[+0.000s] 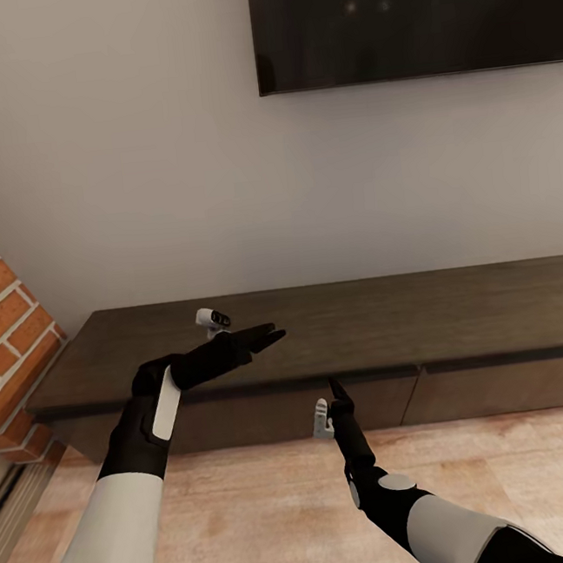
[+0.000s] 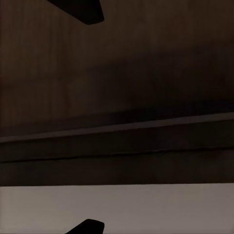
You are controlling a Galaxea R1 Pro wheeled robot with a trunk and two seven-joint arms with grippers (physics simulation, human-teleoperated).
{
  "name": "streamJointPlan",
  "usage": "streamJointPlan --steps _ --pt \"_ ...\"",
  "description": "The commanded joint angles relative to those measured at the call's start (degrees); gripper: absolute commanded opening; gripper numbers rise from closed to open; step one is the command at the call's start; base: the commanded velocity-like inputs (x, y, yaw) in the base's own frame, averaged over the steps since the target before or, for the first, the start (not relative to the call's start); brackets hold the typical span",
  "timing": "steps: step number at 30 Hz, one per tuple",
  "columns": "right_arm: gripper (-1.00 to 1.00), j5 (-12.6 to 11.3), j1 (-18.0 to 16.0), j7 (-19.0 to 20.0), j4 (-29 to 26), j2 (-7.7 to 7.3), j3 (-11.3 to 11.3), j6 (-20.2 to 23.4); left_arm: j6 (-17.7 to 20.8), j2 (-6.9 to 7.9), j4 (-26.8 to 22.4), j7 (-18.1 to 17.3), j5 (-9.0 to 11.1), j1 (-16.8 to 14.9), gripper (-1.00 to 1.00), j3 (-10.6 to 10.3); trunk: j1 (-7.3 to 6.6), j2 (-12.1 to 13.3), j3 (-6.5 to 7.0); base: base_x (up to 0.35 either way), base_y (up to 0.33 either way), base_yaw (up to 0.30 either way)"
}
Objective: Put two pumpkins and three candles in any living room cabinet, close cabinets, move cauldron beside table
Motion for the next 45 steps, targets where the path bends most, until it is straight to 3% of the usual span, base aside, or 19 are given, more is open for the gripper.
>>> streamJointPlan --steps 1,30,31,45 --pt "1.00 0.01 0.00 0.00 0.00 0.00 0.00 0.00 0.00 0.00 0.00 -0.01 0.02 0.03 1.00 0.01 0.00 0.00 0.00 0.032 0.000 0.000" --pt "1.00 0.07 0.44 0.13 0.08 0.00 0.00 0.12 0.00 0.00 -0.35 -0.11 0.04 0.15 1.00 0.03 0.00 0.00 0.00 0.036 0.000 0.000" --pt "-1.00 0.09 0.44 0.12 0.09 0.00 0.00 0.15 0.00 0.00 -0.34 -0.11 0.04 0.16 1.00 0.03 0.00 0.00 0.00 0.000 0.000 0.000" --pt "-1.00 -0.10 0.44 0.19 -0.09 0.00 0.03 1.66 0.00 -0.02 -0.27 -0.11 0.04 0.17 1.00 0.03 0.00 0.00 0.00 0.000 0.000 0.000"
